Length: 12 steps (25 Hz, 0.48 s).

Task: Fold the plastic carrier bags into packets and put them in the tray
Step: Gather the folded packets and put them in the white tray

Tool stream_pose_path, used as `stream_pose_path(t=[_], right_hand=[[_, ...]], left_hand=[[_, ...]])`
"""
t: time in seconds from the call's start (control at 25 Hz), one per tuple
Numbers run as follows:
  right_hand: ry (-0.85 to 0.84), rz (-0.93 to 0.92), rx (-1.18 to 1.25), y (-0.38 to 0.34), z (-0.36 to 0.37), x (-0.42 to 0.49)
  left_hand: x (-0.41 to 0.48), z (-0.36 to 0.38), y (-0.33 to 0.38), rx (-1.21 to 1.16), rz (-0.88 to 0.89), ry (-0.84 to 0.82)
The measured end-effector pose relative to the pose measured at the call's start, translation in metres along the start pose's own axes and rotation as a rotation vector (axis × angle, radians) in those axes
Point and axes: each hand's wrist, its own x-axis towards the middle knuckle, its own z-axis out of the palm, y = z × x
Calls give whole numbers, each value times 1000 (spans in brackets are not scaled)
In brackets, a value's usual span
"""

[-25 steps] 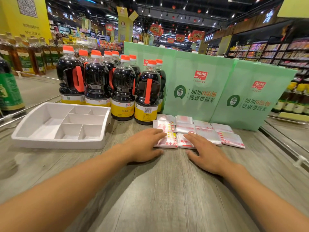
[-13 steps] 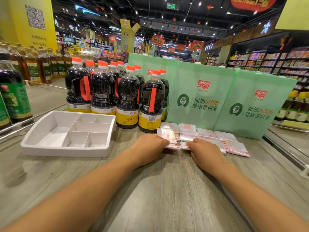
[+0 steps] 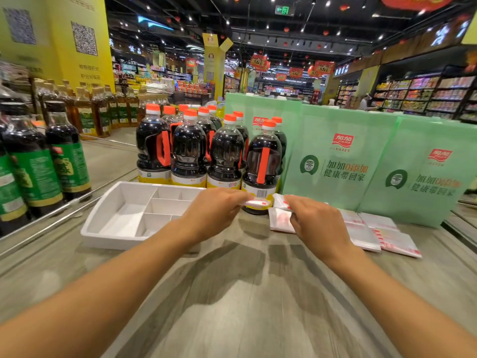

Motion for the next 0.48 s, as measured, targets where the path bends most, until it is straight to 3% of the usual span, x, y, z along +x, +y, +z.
stream_pose_path(t=[0.24,0.48], right_hand=[[116,-131,67,-59,6,38],[128,-168,121,-110,31,58]], left_hand=[[-39,-50,-60,161,-104,54],[-99,-92,-115,270,-343,23]])
